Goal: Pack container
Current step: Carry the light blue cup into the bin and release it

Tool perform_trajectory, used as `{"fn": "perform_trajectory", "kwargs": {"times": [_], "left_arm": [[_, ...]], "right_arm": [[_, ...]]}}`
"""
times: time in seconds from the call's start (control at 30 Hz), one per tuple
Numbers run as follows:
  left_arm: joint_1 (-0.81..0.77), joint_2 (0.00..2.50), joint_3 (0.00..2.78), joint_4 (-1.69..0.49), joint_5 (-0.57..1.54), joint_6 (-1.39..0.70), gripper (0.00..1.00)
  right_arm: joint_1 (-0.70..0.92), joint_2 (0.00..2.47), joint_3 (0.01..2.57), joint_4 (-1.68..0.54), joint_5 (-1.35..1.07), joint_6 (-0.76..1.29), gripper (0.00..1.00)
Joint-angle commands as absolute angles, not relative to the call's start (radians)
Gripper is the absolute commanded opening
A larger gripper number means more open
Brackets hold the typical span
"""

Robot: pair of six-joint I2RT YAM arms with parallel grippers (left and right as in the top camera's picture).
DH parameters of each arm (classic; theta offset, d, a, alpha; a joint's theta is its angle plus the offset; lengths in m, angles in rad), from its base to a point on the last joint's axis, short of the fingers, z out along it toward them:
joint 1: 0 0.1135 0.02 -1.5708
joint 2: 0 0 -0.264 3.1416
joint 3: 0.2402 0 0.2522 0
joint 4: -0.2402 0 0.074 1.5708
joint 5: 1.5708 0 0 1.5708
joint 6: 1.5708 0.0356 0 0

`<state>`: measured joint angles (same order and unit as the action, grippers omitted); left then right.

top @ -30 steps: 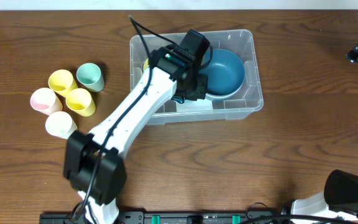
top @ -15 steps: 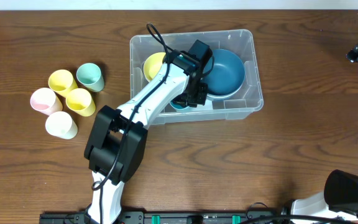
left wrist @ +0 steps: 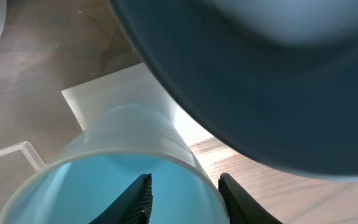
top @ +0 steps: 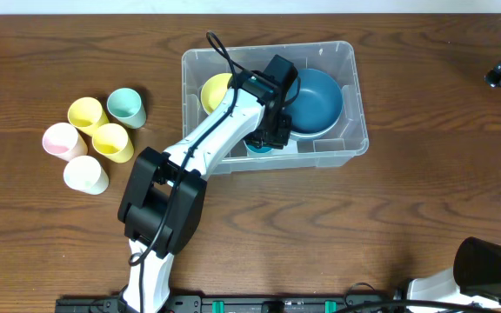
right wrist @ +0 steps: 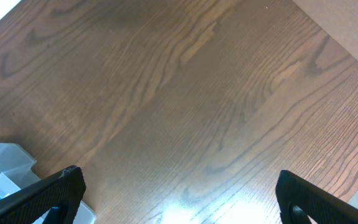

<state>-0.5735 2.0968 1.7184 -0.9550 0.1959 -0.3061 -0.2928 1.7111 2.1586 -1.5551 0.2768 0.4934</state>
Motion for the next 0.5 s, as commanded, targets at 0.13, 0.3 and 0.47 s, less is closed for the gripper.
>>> {"fn": "perform_trajectory", "kwargs": {"times": [0.13, 0.3, 0.47], "left_arm": [[-0.533, 2.019, 1.781, -0.986, 0.191, -0.295, 0.37], [-0.515, 1.901, 1.787, -0.985, 0.191, -0.296, 0.43], [-0.515, 1.791, 1.787, -0.986, 0.191, -0.295, 0.49]], "right_arm": [[-0.294, 1.711, 2.157, -1.557, 0.281, 0.508, 0.99], [-0.294, 1.711, 2.157, -1.557, 0.281, 0.508, 0.99], [-0.294, 1.711, 2.157, -1.557, 0.281, 0.508, 0.99]]}}
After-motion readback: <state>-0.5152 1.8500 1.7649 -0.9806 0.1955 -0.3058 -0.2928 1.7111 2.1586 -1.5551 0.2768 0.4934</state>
